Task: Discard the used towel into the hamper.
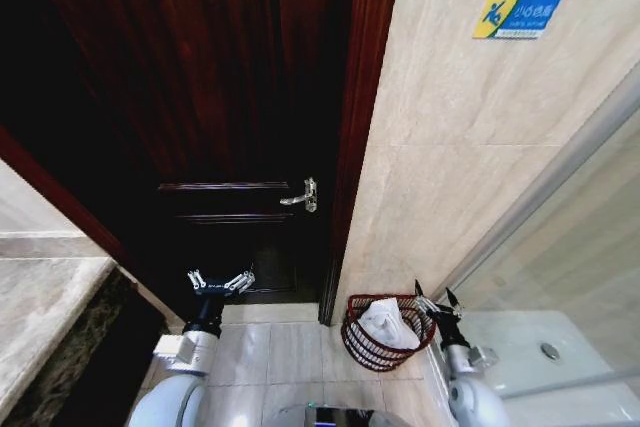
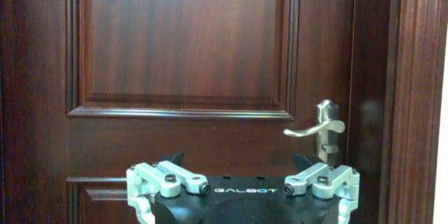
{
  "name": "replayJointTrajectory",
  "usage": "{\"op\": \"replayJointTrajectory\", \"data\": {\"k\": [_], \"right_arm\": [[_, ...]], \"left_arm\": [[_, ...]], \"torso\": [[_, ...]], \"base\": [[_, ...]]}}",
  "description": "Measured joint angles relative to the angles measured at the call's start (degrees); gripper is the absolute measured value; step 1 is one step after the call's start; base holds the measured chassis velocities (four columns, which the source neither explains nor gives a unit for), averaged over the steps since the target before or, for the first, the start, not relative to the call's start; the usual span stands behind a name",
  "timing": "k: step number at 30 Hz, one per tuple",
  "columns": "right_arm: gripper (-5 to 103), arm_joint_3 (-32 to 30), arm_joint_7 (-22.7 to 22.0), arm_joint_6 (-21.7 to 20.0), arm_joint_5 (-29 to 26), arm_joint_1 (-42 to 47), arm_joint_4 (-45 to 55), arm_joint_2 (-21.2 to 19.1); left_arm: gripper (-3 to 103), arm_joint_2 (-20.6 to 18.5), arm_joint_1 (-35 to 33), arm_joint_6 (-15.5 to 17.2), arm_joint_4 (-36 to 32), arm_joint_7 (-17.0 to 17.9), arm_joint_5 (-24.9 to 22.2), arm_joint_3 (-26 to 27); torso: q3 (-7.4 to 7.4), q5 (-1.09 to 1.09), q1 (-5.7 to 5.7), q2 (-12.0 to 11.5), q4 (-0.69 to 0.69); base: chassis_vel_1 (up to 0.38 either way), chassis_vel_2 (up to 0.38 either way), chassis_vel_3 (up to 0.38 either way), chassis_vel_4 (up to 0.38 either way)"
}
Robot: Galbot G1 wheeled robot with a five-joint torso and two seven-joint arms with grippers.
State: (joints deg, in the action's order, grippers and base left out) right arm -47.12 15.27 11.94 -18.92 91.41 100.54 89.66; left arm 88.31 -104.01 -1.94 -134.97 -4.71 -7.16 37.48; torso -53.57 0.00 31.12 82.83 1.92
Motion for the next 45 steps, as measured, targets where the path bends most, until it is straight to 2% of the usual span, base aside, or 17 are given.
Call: {"op": "replayJointTrajectory", "data": {"k": [6,8,12,19,23,28,30,34,38,41,45], "right_arm": [[100,-0.7,0.6,1.5,0.7,3.5,2.1,2.3],[100,-1.8,0.9,2.6,2.8,4.7,3.4,2.5],[100,-2.5,0.8,2.0,5.1,5.0,6.3,2.5],[100,-1.6,-0.3,4.0,8.7,6.0,9.7,2.6],[100,-1.2,-0.6,4.8,7.0,9.3,14.6,2.6],[100,-0.1,-4.4,4.7,4.8,10.8,21.3,2.6],[100,0.3,-8.2,3.6,5.2,8.3,23.9,2.5],[100,0.0,-10.9,2.9,4.3,4.8,24.2,2.2],[100,0.8,-11.4,2.6,3.1,1.5,23.0,0.6],[100,1.7,-11.0,1.6,2.5,1.6,23.2,-0.2],[100,1.8,-10.0,2.3,2.5,2.7,22.7,-0.8]], "left_arm": [[100,0.0,0.0,0.0,0.0,0.0,0.0,0.0],[100,0.0,0.0,0.0,0.0,0.0,0.0,0.0],[100,0.0,0.0,0.0,0.0,0.0,0.0,0.0],[100,0.0,0.0,0.0,0.0,0.0,0.0,0.0],[100,0.0,0.0,0.0,0.0,0.0,0.0,0.0],[100,0.0,0.0,0.0,0.0,0.0,0.0,0.0],[100,0.0,0.0,0.0,0.0,0.0,0.0,0.0],[100,0.0,0.0,0.0,0.0,0.0,0.0,0.0],[100,0.0,0.0,0.0,0.0,0.0,0.0,0.0],[100,0.0,0.0,0.0,0.0,0.0,0.0,0.0],[100,0.0,0.0,0.0,0.0,0.0,0.0,0.0]], "torso": [[0.00,0.01,-0.01,0.0,0.00],[0.00,-0.02,-0.01,0.0,0.00],[0.01,-0.01,-0.01,0.0,0.00],[0.00,0.01,0.00,0.0,0.02],[0.01,0.00,-0.01,0.0,-0.01],[0.01,0.00,-0.01,0.0,0.00],[0.00,-0.01,-0.01,0.0,0.02],[0.00,0.01,0.00,0.0,0.00],[0.00,0.03,0.00,0.0,0.03],[0.00,0.01,0.00,0.0,0.02],[0.00,0.02,0.00,0.0,0.00]], "base": [[0.000,0.000,0.000,0.000],[0.000,0.000,0.000,0.000],[0.000,0.000,0.000,0.000],[0.000,0.000,0.000,0.000],[0.000,0.000,0.000,0.000],[0.000,0.000,0.000,0.000],[0.000,0.000,0.000,0.000],[0.000,0.000,0.000,0.000],[0.000,0.000,0.000,0.000],[0.000,0.000,0.000,0.000],[0.000,0.000,0.000,0.000]]}}
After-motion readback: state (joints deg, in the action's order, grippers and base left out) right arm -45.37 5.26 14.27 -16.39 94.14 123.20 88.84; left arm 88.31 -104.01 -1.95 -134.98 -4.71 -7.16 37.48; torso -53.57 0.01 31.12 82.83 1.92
